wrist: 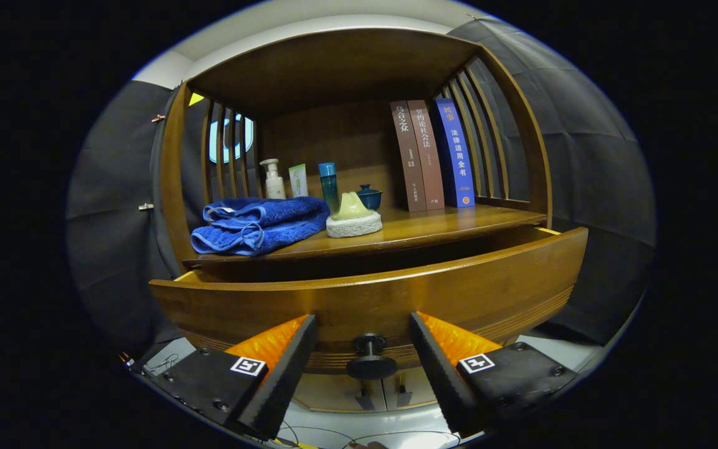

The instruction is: Pull open the drawer, take out the items inside it, and place them on the countertop above the cabinet.

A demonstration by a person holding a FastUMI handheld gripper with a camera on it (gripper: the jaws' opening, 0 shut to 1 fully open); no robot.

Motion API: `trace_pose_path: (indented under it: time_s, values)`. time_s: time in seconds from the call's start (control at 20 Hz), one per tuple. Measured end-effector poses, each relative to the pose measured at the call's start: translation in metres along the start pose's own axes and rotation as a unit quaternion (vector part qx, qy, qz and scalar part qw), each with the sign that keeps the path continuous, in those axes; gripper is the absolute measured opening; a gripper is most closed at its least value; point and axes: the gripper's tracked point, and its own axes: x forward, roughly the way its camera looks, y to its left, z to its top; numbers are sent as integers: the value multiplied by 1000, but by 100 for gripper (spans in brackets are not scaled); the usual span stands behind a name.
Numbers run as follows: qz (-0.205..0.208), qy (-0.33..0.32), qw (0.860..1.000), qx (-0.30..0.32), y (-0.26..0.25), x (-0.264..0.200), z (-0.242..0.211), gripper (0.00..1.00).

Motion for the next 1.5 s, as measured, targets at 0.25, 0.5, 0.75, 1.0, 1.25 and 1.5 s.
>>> trace_pose_path:
  time_s: [0.25, 0.5, 0.75, 1.0, 1.25, 1.5]
  values:
    - [3, 1, 1000, -2, 0, 25, 4, 97]
    - [4, 2, 1000, 3, 0, 40, 6, 97]
    - [1, 4, 1000, 4, 1, 49, 7, 97]
    - [-5, 4, 1000, 0, 6, 45, 13, 97]
    - [1, 17, 1000, -10, 8, 42, 14, 98]
    - [7, -9, 1000, -27, 8, 14, 35, 99]
